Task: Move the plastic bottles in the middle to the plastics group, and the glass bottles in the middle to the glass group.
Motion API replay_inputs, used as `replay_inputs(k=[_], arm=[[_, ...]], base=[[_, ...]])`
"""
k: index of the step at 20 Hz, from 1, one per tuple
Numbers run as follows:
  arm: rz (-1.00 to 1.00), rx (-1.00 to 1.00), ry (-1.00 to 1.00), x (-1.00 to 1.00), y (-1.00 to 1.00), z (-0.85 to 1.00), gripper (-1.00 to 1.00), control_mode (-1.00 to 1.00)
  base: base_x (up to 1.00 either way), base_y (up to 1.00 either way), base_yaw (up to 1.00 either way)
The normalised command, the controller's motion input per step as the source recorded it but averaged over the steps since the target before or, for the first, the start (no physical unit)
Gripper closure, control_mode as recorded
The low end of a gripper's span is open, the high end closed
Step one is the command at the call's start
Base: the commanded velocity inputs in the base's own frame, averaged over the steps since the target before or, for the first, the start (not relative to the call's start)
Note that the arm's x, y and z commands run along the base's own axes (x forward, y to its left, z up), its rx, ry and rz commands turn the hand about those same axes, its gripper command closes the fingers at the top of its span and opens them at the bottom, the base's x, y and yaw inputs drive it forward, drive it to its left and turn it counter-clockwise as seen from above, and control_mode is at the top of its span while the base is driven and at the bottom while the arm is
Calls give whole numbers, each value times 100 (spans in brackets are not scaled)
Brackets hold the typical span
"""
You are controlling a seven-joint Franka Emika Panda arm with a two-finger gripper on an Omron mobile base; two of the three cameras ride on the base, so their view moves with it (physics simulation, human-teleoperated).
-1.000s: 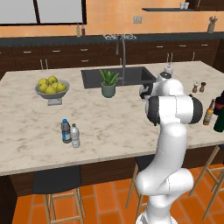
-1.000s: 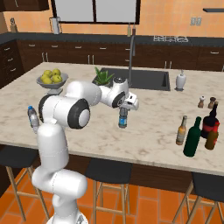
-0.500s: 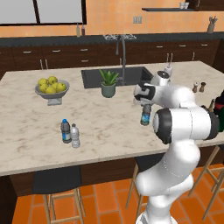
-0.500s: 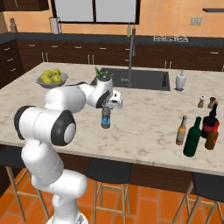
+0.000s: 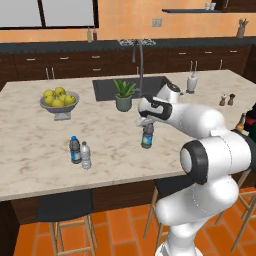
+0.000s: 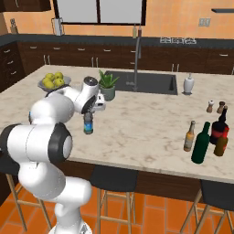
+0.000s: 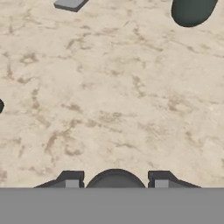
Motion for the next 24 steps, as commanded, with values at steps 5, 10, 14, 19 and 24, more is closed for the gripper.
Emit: replay_inputs(k=[5, 10, 14, 19, 24], arm=[[32, 0, 0, 0, 79, 2, 100, -100], [16, 0, 0, 0, 43, 0, 100, -100], [18, 0, 0, 0, 59, 1, 100, -100], [22, 0, 4, 8, 79, 0, 100, -100], [22, 0, 5, 10, 79, 0, 100, -100]], base=[[0, 0, 0], [0, 0, 0], [0, 0, 0], [0, 0, 0], [0, 0, 0]])
